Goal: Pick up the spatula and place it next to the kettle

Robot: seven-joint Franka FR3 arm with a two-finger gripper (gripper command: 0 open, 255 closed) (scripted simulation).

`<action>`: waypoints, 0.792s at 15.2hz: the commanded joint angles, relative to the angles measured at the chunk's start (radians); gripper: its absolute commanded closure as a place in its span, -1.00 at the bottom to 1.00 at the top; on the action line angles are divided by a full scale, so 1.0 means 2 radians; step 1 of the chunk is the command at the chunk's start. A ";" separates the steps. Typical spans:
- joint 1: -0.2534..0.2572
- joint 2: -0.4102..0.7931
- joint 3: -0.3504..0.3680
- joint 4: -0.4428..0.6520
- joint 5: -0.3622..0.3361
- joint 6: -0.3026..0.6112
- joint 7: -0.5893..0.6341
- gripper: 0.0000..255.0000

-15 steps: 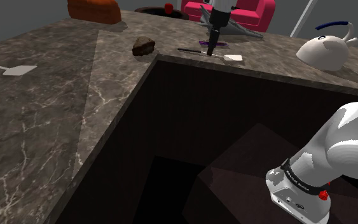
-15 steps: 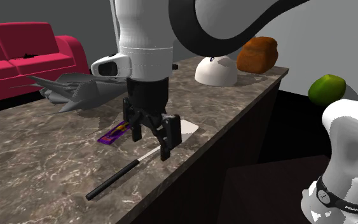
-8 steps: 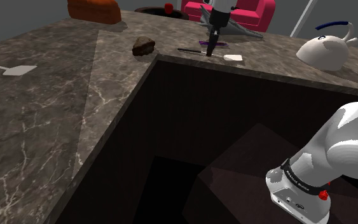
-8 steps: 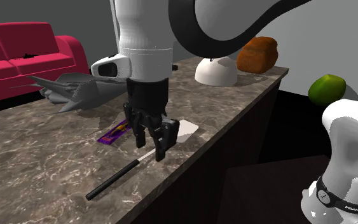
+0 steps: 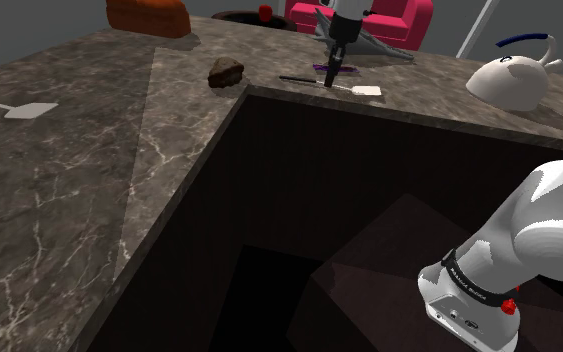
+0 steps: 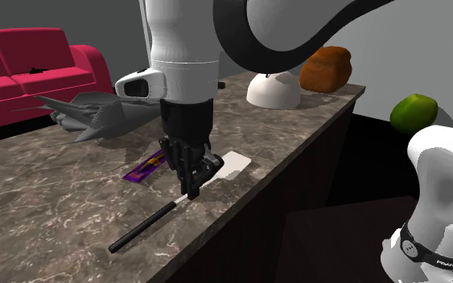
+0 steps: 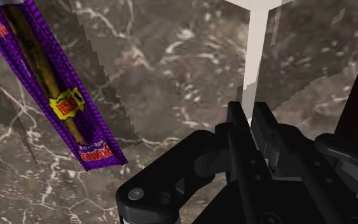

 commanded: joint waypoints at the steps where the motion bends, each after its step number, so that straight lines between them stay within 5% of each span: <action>1: 0.000 0.000 0.000 0.000 0.000 0.000 0.000 1.00; 12: 0.000 -0.008 0.001 0.065 -0.003 -0.073 0.004 1.00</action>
